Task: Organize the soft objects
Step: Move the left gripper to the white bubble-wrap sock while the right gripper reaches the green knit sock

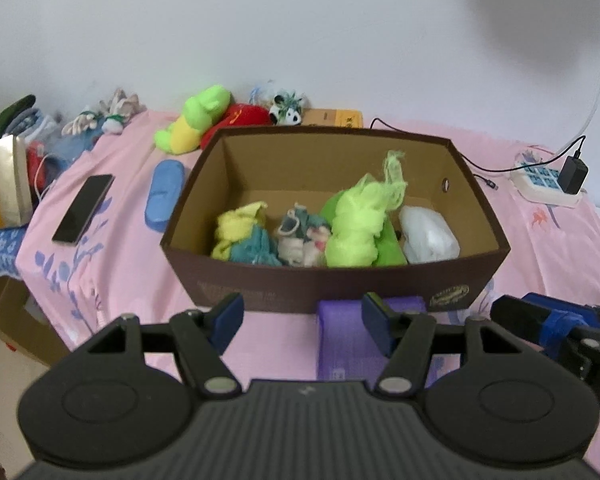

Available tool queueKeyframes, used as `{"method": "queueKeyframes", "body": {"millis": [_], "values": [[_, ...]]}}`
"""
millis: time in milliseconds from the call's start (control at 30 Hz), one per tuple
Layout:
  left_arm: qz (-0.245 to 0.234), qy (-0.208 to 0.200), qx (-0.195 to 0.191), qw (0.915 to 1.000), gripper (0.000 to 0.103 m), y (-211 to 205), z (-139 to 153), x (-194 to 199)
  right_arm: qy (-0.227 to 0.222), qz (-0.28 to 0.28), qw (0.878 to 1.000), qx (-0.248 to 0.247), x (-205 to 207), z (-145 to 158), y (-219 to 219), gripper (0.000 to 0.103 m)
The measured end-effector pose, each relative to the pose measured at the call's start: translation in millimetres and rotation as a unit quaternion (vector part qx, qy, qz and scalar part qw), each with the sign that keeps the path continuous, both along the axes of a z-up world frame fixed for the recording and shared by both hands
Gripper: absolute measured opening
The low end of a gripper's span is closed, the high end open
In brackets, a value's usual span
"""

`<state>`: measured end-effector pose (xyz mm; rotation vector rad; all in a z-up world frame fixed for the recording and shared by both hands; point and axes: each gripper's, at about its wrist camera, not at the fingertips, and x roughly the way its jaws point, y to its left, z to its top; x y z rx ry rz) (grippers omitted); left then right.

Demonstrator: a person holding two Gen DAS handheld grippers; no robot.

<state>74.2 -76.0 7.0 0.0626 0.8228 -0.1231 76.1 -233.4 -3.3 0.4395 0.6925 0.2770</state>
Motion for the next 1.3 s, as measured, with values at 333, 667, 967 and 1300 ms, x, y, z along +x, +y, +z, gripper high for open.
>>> {"method": "queueKeyframes", "body": {"millis": [333,667,967,1300], "values": [[0.013,0.014,0.010,0.9998,0.064,-3,-10,-26,-0.005,0.008,1.000,0.018,-27,-11,-6,0.012],[0.026,0.041,0.018,0.9987,0.064,4,-28,-55,0.008,0.042,0.999,0.022,-58,-30,-2,0.014],[0.023,0.063,0.021,0.9976,0.064,8,-50,-80,0.043,0.049,0.998,0.026,-78,-51,-1,0.015],[0.010,0.093,0.012,0.9956,0.064,13,-75,-104,0.066,0.047,0.997,0.022,-86,-64,-5,0.016]]}}
